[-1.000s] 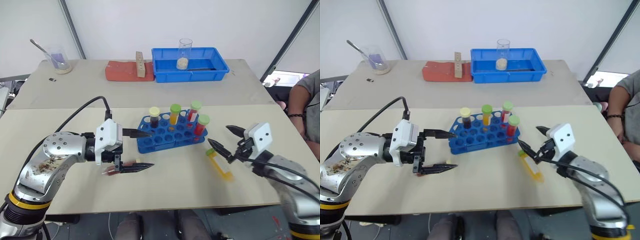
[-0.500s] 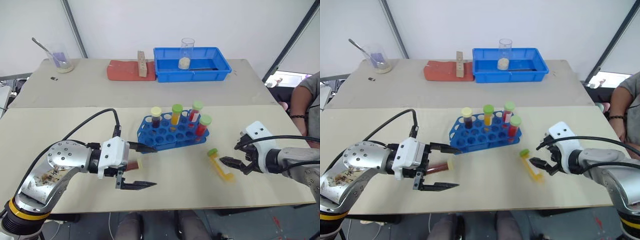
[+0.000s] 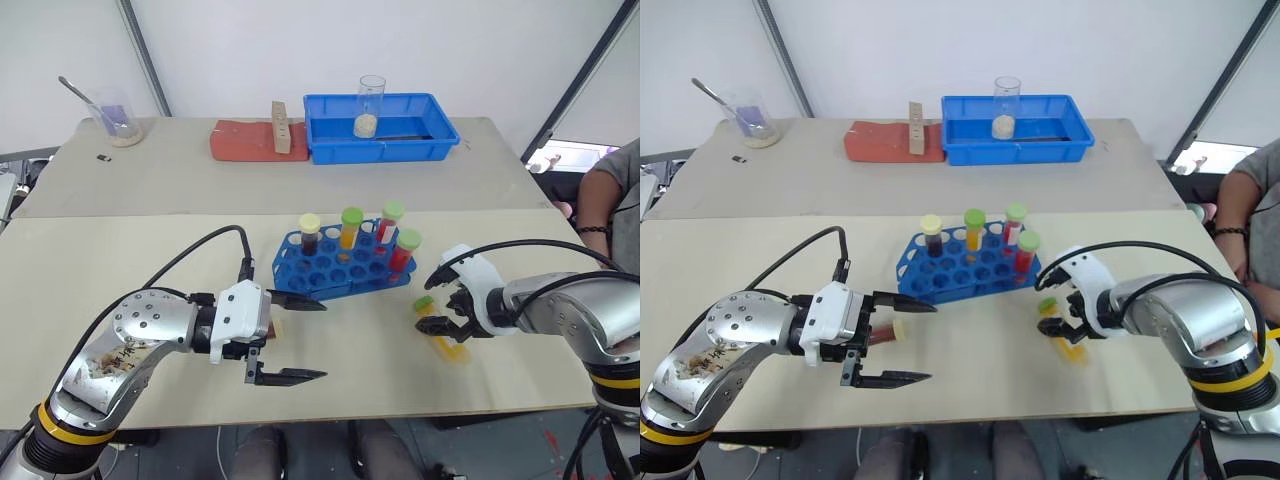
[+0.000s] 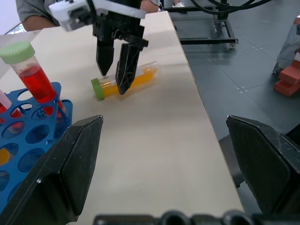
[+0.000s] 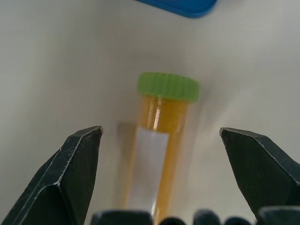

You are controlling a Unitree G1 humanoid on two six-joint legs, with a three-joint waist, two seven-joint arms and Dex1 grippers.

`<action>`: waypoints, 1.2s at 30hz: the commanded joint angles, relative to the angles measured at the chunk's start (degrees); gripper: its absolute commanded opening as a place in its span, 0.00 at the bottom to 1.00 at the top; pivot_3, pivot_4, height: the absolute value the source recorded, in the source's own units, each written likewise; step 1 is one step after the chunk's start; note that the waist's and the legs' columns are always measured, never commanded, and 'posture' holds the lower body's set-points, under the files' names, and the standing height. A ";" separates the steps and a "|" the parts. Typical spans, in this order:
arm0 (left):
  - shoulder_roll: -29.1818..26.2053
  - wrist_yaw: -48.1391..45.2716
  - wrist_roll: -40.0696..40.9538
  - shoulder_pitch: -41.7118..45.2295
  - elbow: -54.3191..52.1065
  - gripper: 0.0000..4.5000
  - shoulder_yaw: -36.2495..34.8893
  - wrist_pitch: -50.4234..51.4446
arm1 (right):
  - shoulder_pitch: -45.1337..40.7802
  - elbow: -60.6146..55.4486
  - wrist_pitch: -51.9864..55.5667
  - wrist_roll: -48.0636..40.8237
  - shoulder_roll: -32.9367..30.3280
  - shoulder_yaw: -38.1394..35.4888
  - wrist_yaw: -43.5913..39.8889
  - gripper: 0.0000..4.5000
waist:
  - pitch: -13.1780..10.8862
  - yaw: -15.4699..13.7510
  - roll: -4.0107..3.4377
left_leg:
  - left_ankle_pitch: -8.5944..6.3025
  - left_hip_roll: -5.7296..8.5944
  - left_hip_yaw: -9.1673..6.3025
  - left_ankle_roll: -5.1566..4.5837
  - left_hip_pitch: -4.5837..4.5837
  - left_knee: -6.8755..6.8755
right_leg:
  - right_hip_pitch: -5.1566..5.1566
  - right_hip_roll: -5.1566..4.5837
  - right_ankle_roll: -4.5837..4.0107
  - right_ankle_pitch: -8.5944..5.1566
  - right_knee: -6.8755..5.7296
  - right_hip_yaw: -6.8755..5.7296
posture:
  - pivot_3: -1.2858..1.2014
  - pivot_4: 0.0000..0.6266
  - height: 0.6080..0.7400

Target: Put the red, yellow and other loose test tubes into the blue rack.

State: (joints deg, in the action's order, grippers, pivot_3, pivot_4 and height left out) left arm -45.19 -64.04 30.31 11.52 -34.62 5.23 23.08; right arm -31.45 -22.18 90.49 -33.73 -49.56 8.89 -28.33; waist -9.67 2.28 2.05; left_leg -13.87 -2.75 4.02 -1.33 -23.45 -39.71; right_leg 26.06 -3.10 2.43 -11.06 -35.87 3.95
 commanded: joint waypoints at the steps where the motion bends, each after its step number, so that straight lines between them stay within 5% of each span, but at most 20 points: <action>1: 0.36 0.73 -0.50 -0.33 -1.87 1.00 -0.09 -1.77 | -3.49 2.23 1.25 0.24 -2.16 3.40 -1.86 0.87 | 0.00 0.01 0.00 | 0.00 0.00 0.00 0.00 -0.02 0.00 | 0.02 0.00 0.00 0.00 0.00 0.00 | 0.52 0.24 0.91; 10: 0.65 2.25 -1.51 -2.74 -2.73 1.00 0.34 -2.74 | -6.50 4.18 1.05 -0.15 -4.19 8.34 -5.66 0.23 | 0.00 0.01 0.00 | -0.01 -0.01 0.00 -0.02 -0.05 -0.01 | 0.04 0.00 0.01 0.00 0.01 -0.01 | 0.52 0.24 0.91; 19: 0.70 2.76 0.74 -3.11 -0.04 1.00 -2.67 -2.07 | -5.00 -0.91 0.85 -3.20 -6.32 0.53 -8.42 0.22 | 0.00 -0.07 0.00 | -0.01 -0.01 0.00 -0.02 -0.08 -0.02 | 0.07 -0.01 0.03 0.01 0.00 -0.01 | 0.52 0.24 0.91; 23: 1.07 3.59 2.67 -3.33 3.14 1.00 -6.94 -1.83 | 0.81 -8.29 -2.70 -8.25 -3.67 -10.53 -11.41 0.22 | 0.00 -0.28 0.00 | -0.02 -0.05 -0.03 -0.03 -0.08 0.00 | 0.07 0.02 0.13 0.05 0.01 -0.06 | 0.52 0.24 0.91; 28: 0.23 3.49 4.74 -2.93 6.37 1.00 -11.60 -1.05 | 10.47 -14.92 -18.90 -11.54 14.57 -23.84 -7.85 0.22 | 0.01 -0.17 0.02 | -0.03 -0.10 -0.13 -0.05 -0.07 0.01 | 0.06 0.12 0.34 0.15 -0.05 -0.10 | 0.52 0.24 0.91; 36: -2.57 2.02 4.76 -3.54 7.91 1.00 -13.91 -0.85 | 16.58 -13.12 -51.80 3.32 30.12 -13.90 -3.42 0.22 | 0.00 0.21 0.00 | -0.02 -0.10 -0.08 -0.03 -0.02 -0.02 | 0.06 0.08 0.11 0.04 -0.10 -0.09 | 0.52 0.24 0.91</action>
State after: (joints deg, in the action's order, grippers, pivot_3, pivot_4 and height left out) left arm -47.14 -61.90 33.95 7.64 -26.00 -7.08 22.18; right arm -14.91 -35.56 45.99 -33.53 -20.59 -6.46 -32.82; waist -9.67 2.49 2.05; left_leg -13.90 -2.85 3.95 -1.36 -23.46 -39.73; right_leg 26.12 -3.01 2.53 -11.02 -35.97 3.86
